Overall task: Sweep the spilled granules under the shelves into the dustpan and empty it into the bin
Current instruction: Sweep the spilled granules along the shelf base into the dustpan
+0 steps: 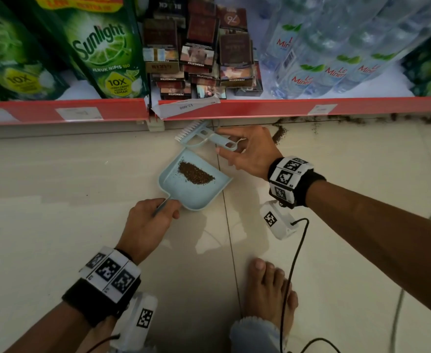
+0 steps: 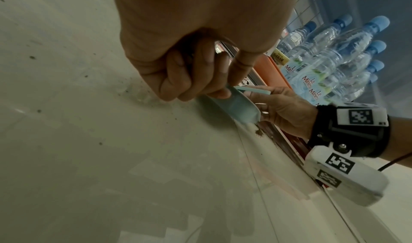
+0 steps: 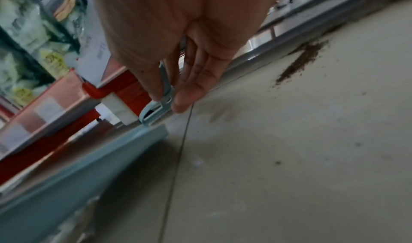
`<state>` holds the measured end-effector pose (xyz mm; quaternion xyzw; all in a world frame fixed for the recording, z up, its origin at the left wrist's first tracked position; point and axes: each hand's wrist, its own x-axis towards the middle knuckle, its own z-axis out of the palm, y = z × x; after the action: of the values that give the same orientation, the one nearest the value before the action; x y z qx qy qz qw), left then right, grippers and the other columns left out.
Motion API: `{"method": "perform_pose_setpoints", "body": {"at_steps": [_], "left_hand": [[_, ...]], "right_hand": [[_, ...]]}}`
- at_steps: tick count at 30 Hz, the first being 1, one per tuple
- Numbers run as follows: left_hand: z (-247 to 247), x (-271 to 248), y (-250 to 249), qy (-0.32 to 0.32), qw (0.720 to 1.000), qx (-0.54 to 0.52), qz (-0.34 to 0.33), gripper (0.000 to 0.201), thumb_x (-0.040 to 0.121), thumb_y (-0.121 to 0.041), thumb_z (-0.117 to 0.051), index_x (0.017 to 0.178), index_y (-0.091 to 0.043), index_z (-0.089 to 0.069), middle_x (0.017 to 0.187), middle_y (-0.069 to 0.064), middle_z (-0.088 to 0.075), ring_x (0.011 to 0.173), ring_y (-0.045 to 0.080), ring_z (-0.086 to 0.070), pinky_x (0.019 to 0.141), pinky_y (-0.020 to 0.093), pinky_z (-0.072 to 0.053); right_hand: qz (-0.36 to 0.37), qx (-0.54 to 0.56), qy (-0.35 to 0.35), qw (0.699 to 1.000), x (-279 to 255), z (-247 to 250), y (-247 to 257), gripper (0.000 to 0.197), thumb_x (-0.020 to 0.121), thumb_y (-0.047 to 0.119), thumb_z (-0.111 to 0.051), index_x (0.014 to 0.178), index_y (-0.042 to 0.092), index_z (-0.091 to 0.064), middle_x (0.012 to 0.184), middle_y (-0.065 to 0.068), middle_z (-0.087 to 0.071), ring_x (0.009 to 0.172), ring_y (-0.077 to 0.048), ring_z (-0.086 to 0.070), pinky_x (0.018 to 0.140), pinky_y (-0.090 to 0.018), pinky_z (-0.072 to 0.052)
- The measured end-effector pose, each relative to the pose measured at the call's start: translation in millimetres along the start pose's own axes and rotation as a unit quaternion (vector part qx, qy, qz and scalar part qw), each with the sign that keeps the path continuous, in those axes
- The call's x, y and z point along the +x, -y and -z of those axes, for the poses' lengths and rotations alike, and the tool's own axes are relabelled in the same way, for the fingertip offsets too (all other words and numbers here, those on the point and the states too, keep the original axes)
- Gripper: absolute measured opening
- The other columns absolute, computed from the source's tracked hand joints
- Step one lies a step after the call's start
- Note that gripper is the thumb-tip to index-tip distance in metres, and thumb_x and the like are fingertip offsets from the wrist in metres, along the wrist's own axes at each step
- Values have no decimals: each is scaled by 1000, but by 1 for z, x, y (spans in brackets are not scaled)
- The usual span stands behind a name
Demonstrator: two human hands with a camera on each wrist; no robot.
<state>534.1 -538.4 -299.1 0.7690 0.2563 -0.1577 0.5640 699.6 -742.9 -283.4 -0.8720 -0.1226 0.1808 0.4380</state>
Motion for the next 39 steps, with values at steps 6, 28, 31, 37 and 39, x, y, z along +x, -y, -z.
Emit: {"method": "perform_pose_setpoints", "body": {"at_steps": [6, 28, 31, 37, 39], "left_hand": [[2, 0, 3, -8, 1000, -6, -2, 34, 79, -41, -58, 53, -20, -60, 39, -10, -43, 39, 3, -38, 53, 28, -34], [10, -1, 7, -20, 1000, 5, -17, 31, 76, -45, -55, 58, -21, -63, 38, -9, -44, 39, 3, -39, 51, 27, -34], [8, -2, 6, -20, 1000, -1, -16, 31, 76, -46, -54, 56, -23, -63, 38, -10, -43, 38, 2, -38, 51, 27, -33], [5, -6, 5, -3, 1000, 12, -27, 31, 77, -44, -56, 56, -22, -62, 39, -9, -44, 39, 4, -38, 52, 28, -34], [6, -5, 6, -7, 999, 18, -26, 33, 80, -43, -58, 55, -22, -62, 39, -9, -44, 39, 4, -38, 52, 28, -33]], "right_hand": [[-58, 123, -11, 991, 6, -8, 9, 44, 82, 15, -79, 123, 9, -66, 97, -12, -72, 56, -22, -67, 47, -27, -53], [59, -488, 70, 868, -9, 46, 24, 19, 93, 12, -48, 93, 8, -67, 92, -20, -70, 88, -39, -65, 77, -44, -52], [83, -448, 17, 890, -26, 67, 25, 22, 95, 14, -51, 83, 5, -67, 82, -20, -69, 81, -40, -63, 72, -42, -49], [163, -205, -104, 959, -14, 10, 37, 28, 101, 29, -51, 110, 16, -74, 97, -2, -76, 76, -11, -67, 79, -32, -55], [162, -177, -106, 965, -4, -15, 37, 26, 101, 26, -53, 109, 14, -74, 93, -2, -76, 70, -7, -64, 75, -31, -56]]}}
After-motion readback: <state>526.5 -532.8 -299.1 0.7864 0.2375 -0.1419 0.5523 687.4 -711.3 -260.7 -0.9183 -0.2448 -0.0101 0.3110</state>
